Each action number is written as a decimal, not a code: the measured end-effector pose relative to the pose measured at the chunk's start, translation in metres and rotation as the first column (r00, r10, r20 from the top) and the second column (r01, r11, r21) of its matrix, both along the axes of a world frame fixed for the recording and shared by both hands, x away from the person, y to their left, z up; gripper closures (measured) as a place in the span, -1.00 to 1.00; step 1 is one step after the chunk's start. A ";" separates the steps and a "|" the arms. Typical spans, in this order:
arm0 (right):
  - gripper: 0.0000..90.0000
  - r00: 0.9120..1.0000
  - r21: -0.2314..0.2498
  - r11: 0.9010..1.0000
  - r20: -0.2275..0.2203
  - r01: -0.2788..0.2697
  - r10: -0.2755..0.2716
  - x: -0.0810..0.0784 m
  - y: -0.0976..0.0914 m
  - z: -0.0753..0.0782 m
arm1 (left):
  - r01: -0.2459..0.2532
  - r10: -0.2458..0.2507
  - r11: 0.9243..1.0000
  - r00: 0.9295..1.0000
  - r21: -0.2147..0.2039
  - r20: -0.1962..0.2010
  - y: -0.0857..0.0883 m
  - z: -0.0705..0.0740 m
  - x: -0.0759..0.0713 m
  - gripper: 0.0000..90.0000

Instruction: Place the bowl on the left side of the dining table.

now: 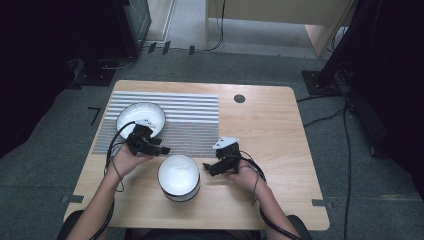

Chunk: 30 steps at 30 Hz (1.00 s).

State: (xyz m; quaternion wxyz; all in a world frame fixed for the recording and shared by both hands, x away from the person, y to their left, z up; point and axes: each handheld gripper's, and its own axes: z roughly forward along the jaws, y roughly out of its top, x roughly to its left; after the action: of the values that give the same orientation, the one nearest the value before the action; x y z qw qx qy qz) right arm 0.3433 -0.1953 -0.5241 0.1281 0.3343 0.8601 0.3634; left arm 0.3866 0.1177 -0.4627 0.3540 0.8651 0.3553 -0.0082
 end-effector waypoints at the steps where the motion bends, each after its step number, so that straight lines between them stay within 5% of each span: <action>1: -1.00 1.000 0.000 1.000 0.000 0.000 0.000 0.000 0.000 0.000 | 0.002 -0.002 1.000 1.000 -0.007 0.002 0.000 0.001 0.000 -0.19; 7: -0.85 1.000 0.016 1.000 0.012 0.027 -0.027 -0.001 -0.003 0.001 | 0.019 -0.019 0.999 1.000 -0.028 0.009 0.000 0.008 -0.003 -0.21; 22: -0.88 1.000 0.012 1.000 0.010 0.023 -0.023 -0.001 -0.003 0.001 | 0.001 0.000 0.999 1.000 -0.036 0.016 0.004 0.019 -0.007 -0.24; 25: -0.92 1.000 0.010 1.000 0.007 0.019 -0.019 -0.001 -0.002 0.000 | -0.011 0.010 1.000 0.999 0.011 0.036 0.003 0.024 -0.009 -0.23; 30: -0.96 1.000 0.003 1.000 0.005 0.013 -0.013 0.000 -0.002 0.000 | -0.010 0.010 1.000 1.000 -0.017 0.012 0.006 0.026 -0.011 -0.23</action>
State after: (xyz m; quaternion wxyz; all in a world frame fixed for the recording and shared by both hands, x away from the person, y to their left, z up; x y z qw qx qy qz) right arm 0.3435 -0.1969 -0.5239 0.1319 0.3390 0.8571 0.3648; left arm 0.3753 0.1238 -0.4364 0.3632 0.8603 0.3575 -0.0041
